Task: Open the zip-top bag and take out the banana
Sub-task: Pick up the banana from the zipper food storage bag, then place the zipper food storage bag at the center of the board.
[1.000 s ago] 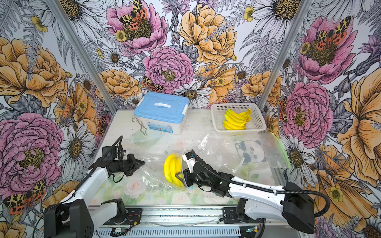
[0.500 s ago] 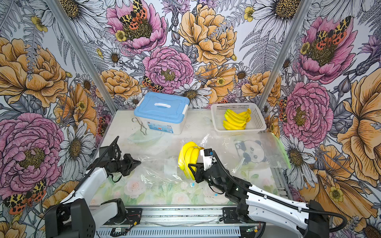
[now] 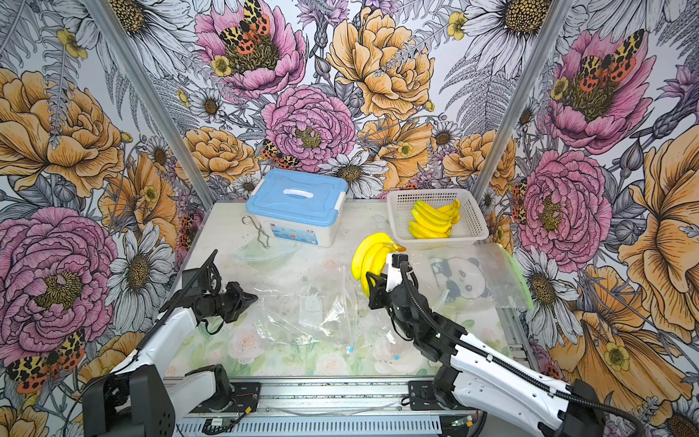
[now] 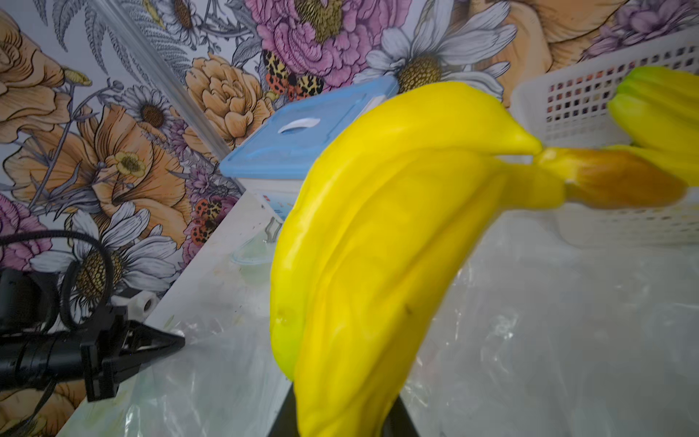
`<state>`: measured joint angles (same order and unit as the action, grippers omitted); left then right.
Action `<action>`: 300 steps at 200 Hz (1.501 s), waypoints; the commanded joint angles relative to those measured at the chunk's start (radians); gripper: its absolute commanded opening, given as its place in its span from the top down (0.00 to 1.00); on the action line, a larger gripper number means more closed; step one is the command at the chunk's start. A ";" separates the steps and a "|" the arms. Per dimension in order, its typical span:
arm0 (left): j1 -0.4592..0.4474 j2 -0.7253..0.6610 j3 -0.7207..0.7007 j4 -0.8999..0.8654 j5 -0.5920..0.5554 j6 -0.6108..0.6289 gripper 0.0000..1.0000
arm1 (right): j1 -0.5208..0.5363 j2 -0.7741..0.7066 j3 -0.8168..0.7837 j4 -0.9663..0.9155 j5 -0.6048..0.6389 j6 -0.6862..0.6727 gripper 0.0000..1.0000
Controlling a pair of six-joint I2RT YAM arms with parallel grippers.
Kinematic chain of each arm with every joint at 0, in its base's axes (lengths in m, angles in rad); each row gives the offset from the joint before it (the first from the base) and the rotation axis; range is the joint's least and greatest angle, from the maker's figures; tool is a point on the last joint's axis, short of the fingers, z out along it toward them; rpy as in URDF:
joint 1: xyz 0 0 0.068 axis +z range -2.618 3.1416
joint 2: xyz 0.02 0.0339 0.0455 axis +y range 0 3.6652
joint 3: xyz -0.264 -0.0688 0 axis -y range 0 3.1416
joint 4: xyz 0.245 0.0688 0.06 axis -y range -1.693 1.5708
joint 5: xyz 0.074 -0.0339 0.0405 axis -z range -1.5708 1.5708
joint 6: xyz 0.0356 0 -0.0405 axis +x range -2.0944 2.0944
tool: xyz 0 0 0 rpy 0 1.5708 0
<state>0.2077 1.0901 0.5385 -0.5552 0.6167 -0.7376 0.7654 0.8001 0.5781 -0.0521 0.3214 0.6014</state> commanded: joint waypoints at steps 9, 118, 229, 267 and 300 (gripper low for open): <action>-0.005 -0.016 -0.026 0.055 0.006 -0.033 1.00 | -0.187 0.032 0.103 0.019 -0.149 -0.066 0.90; -0.431 0.154 0.135 0.297 -0.136 -0.243 0.45 | -0.351 0.306 0.447 -0.036 -0.474 -0.009 0.92; -0.513 -0.183 0.446 -0.178 -0.450 0.075 0.01 | -0.354 0.350 0.631 -0.127 -0.537 0.088 0.92; -0.516 -0.200 0.426 -0.246 -0.477 0.123 0.01 | -0.347 0.390 0.679 -0.132 -0.547 0.121 0.92; -0.378 -0.137 0.438 -0.252 -0.363 0.172 0.01 | -0.319 0.410 0.683 -0.130 -0.545 0.129 0.92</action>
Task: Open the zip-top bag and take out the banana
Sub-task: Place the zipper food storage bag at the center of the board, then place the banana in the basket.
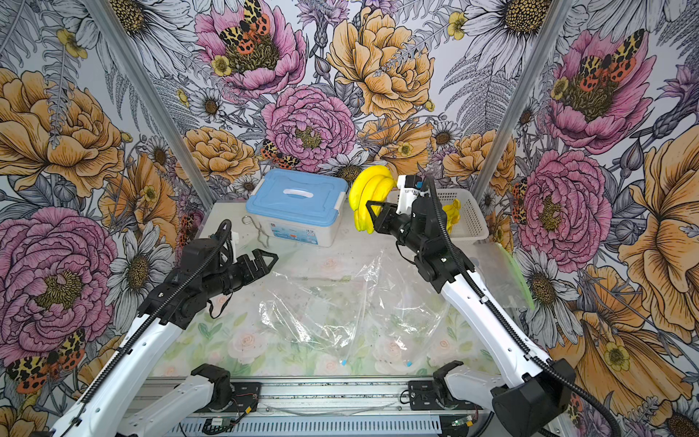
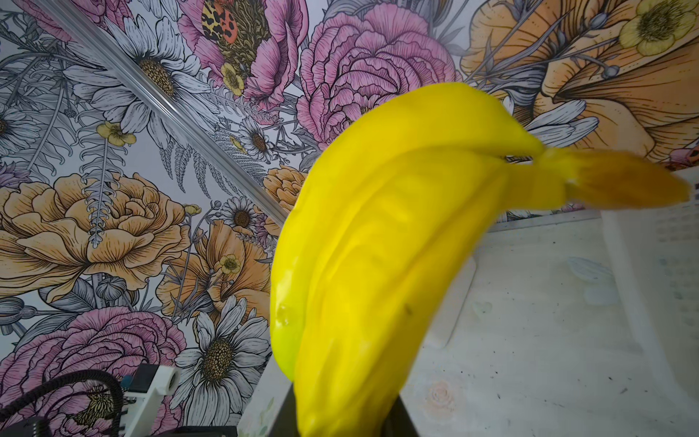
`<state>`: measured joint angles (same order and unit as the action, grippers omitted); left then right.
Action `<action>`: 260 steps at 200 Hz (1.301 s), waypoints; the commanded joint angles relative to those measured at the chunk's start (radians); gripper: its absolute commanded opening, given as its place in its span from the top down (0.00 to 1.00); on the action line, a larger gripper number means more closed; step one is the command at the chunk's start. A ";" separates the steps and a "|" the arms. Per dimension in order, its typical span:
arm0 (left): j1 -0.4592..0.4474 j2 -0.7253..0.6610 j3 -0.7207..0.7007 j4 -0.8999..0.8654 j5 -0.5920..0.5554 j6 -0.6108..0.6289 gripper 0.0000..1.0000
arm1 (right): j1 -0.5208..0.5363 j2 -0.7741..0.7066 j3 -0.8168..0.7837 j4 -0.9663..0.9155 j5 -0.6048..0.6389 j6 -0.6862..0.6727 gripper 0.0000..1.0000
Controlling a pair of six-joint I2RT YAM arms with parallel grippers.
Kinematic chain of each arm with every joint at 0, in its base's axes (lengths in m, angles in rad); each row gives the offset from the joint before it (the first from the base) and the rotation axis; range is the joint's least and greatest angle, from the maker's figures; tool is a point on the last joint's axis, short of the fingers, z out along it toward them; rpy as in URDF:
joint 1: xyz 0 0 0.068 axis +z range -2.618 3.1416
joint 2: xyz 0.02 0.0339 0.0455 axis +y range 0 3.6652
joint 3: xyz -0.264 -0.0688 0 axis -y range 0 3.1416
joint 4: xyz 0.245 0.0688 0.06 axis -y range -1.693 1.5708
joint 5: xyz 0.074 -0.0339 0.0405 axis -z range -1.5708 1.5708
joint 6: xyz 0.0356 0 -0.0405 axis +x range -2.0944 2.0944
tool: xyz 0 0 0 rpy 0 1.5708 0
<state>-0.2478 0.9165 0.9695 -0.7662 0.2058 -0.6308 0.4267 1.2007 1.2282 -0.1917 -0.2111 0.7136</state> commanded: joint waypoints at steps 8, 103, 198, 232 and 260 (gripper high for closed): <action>0.081 0.048 0.030 -0.052 0.046 0.077 0.01 | 0.023 0.012 0.029 0.010 -0.018 0.015 0.92; -0.086 0.028 0.044 -0.108 0.162 -0.067 0.01 | -0.161 0.174 0.121 0.012 -0.080 -0.039 0.90; -0.086 -0.006 -0.009 -0.130 0.128 -0.163 0.01 | -0.462 0.547 0.312 0.010 -0.183 -0.019 0.89; -0.023 -0.001 -0.014 -0.130 0.163 -0.171 0.01 | -0.503 0.630 0.293 0.009 -0.190 -0.056 0.89; 0.035 -0.001 -0.021 -0.130 0.194 -0.172 0.01 | -0.505 0.669 0.262 0.009 -0.219 -0.078 0.84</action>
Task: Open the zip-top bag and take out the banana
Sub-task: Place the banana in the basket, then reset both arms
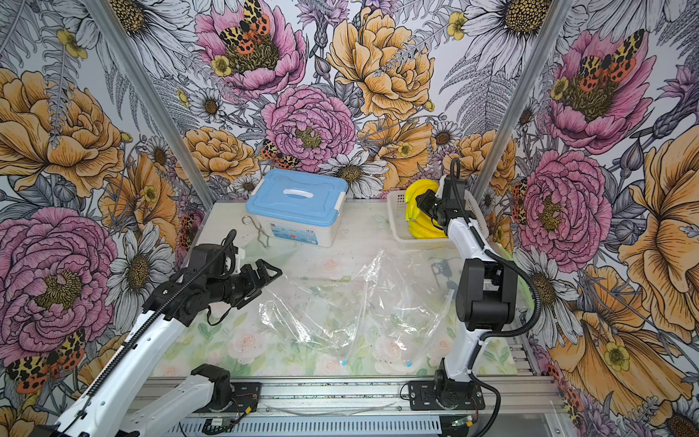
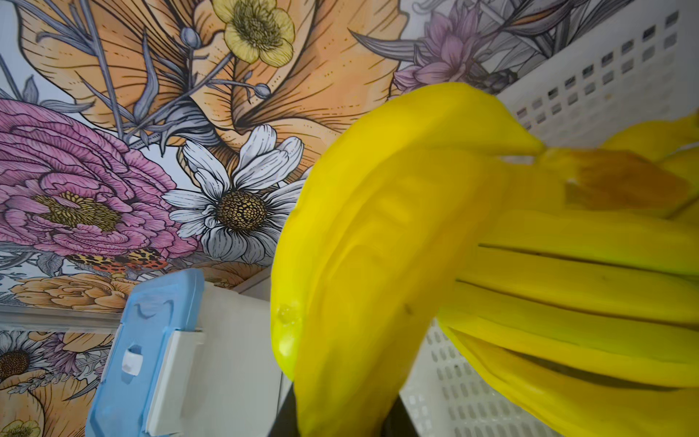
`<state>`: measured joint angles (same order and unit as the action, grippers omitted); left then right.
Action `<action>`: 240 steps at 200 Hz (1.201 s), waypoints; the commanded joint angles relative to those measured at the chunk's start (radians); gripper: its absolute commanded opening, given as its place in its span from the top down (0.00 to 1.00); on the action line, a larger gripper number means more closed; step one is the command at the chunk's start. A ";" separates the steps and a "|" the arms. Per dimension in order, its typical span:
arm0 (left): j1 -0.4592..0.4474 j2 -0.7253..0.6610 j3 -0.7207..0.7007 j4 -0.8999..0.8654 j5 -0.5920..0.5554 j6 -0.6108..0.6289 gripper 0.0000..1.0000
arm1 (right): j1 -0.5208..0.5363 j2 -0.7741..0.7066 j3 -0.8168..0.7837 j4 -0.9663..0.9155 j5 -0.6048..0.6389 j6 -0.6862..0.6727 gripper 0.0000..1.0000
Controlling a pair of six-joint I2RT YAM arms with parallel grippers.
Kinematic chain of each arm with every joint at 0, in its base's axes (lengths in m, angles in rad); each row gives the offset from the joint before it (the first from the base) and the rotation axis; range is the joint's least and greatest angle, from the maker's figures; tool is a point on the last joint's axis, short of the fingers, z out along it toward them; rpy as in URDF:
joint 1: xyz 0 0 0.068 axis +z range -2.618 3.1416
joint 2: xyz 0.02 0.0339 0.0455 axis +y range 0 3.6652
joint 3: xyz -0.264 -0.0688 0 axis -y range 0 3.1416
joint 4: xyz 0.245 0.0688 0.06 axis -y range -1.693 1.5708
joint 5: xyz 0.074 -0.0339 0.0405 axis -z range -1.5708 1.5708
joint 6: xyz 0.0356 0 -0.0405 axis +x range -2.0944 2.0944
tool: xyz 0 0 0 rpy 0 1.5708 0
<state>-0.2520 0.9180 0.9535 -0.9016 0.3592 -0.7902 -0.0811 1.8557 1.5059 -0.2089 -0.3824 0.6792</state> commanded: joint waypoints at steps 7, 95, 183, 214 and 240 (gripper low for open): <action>0.047 0.002 -0.005 0.007 0.045 -0.012 0.01 | 0.001 0.021 -0.020 0.027 -0.056 -0.043 0.80; 0.051 0.069 0.038 0.009 0.057 0.029 0.01 | -0.024 -0.129 -0.169 0.021 -0.048 -0.041 0.00; 0.039 -0.016 0.000 0.008 0.096 0.014 0.01 | 0.153 -0.506 -0.264 -0.113 -0.203 0.002 0.00; 0.044 -0.054 -0.017 0.008 0.081 0.014 0.01 | 0.392 -0.556 -0.321 -0.130 -0.231 0.017 0.01; 0.066 -0.084 0.001 0.008 0.056 0.032 0.01 | 0.504 -0.578 -0.366 -0.130 -0.197 0.021 0.00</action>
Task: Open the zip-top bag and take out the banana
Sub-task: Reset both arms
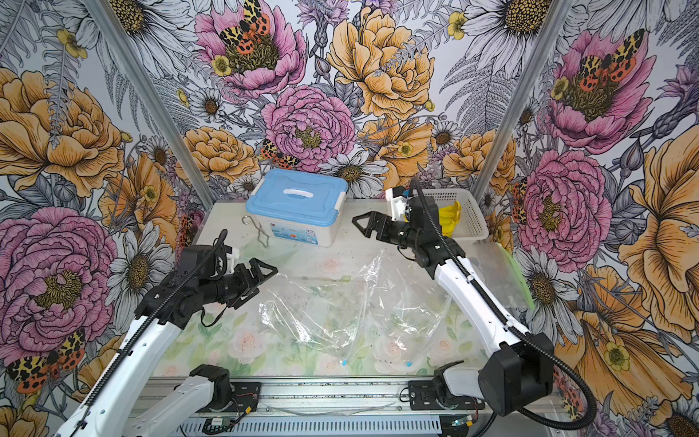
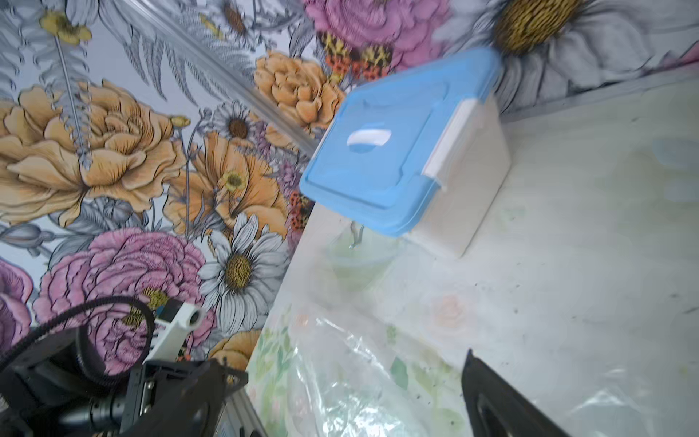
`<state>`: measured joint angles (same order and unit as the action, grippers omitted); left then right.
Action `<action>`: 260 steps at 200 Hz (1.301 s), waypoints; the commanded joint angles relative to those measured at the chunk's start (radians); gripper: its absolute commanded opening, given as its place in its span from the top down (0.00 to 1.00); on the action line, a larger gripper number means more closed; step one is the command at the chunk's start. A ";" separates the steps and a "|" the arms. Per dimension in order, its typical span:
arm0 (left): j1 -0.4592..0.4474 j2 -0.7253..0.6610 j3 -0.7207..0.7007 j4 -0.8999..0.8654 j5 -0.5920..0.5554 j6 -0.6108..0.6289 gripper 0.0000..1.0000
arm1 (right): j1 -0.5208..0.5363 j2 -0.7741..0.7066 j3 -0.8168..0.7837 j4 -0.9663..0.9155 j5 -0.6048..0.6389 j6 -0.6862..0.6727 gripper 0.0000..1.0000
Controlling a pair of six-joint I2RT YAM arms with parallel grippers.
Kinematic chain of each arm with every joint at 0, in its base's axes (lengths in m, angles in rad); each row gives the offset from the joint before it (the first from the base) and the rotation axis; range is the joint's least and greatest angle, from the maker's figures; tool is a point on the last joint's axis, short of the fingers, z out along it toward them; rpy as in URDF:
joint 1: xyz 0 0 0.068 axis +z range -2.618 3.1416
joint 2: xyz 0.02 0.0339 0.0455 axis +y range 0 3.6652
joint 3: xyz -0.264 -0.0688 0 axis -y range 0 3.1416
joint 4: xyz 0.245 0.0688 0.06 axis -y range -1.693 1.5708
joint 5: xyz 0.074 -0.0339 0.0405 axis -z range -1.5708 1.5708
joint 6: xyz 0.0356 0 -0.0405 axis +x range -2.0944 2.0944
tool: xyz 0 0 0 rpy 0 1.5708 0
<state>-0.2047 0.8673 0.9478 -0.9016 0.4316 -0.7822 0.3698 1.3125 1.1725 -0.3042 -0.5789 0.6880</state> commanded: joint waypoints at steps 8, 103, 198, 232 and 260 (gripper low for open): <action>0.030 -0.039 0.012 0.007 -0.024 0.029 0.01 | 0.061 -0.035 -0.047 -0.035 -0.009 0.011 0.01; 0.140 -0.112 0.155 0.101 -0.357 0.388 0.01 | -0.131 -0.112 -0.040 -0.036 0.083 -0.130 0.00; 0.141 -0.379 -0.144 0.532 -0.460 0.501 0.01 | -0.255 -0.200 -0.017 -0.029 0.381 -0.263 0.00; 0.141 -0.456 -0.233 0.605 -0.500 0.520 0.01 | -0.259 -0.283 -0.105 0.011 0.534 -0.315 0.00; 0.141 -0.487 -0.260 0.586 -0.513 0.526 0.01 | -0.265 -0.363 -0.192 0.071 0.630 -0.349 0.01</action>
<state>-0.0715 0.4065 0.7059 -0.3614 -0.0380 -0.2852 0.1131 1.0103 1.0359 -0.3065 -0.0891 0.3920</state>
